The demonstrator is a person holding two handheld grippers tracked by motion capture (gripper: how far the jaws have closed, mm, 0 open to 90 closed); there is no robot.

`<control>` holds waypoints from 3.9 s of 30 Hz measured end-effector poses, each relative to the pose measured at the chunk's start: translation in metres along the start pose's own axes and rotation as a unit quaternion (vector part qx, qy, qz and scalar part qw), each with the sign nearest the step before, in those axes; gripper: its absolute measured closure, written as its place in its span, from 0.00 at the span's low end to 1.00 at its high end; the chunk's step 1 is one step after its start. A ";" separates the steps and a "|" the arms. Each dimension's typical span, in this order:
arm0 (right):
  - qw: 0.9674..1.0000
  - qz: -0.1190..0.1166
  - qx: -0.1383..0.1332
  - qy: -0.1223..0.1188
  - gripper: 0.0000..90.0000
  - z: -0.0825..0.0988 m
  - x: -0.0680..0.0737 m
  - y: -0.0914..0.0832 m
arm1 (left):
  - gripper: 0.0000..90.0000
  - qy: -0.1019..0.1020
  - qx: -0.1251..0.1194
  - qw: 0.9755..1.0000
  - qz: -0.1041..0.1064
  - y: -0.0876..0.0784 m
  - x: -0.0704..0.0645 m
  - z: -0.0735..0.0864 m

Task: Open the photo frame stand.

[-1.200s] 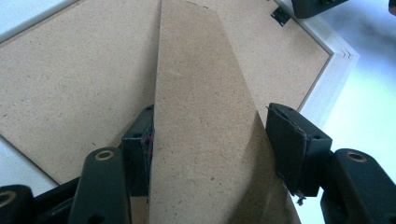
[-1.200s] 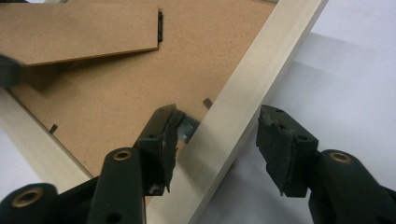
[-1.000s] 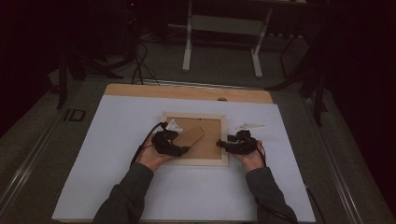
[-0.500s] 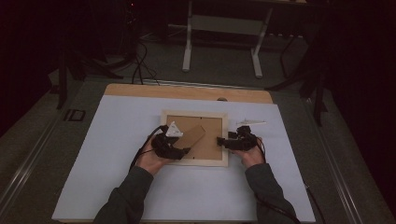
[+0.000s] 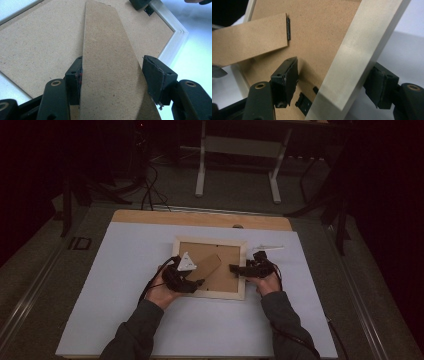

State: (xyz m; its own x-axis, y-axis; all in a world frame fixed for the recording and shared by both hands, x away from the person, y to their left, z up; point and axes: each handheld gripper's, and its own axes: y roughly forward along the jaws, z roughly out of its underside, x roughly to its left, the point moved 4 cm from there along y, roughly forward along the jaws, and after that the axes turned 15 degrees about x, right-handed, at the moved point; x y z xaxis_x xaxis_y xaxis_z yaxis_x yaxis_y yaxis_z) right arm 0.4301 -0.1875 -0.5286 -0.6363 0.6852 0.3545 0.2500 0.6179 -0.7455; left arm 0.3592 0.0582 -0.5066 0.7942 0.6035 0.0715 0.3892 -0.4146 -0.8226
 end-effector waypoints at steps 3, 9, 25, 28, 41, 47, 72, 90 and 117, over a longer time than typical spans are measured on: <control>1.000 -0.009 -0.007 0.005 0.38 -0.001 -0.001 -0.002 | 0.45 0.006 -0.002 1.000 -0.003 -0.001 -0.001 -0.001; 0.999 -0.034 -0.029 0.029 0.46 0.001 -0.006 -0.008 | 0.45 0.016 0.001 1.000 -0.009 -0.001 0.000 -0.002; 0.998 -0.005 -0.067 0.017 0.59 -0.008 -0.002 -0.025 | 0.46 0.014 0.000 1.000 -0.007 -0.002 0.005 -0.004; 0.997 0.003 -0.070 0.017 0.64 -0.007 -0.004 -0.029 | 0.48 0.012 0.001 1.000 -0.006 -0.001 0.004 -0.004; 0.999 -0.011 -0.048 -0.011 0.56 -0.011 -0.003 -0.026 | 0.49 0.026 -0.008 1.000 -0.011 -0.004 -0.001 -0.001; 0.999 -0.028 -0.039 -0.020 0.49 -0.013 -0.001 -0.020 | 0.49 0.035 -0.014 0.999 -0.015 -0.006 -0.005 -0.001; 0.993 -0.003 -0.090 -0.082 0.62 -0.017 0.010 -0.042 | 0.55 0.010 0.004 0.999 -0.042 0.004 0.011 -0.003; 0.982 0.068 -0.103 -0.145 0.65 -0.023 0.029 -0.046 | 0.62 -0.033 -0.003 0.999 -0.021 0.005 0.022 -0.004; 0.974 0.098 -0.105 -0.175 0.67 -0.015 0.034 -0.045 | 0.73 -0.034 -0.004 0.999 -0.008 0.002 0.016 -0.011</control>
State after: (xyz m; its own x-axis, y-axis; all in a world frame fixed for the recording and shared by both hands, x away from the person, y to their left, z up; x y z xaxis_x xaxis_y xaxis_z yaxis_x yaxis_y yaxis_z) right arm 0.4075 -0.1861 -0.4746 -0.7619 0.6472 -0.0251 0.5124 0.5785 -0.6346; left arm 0.3777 0.0589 -0.5013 0.7547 0.6545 0.0466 0.4058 -0.4098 -0.8169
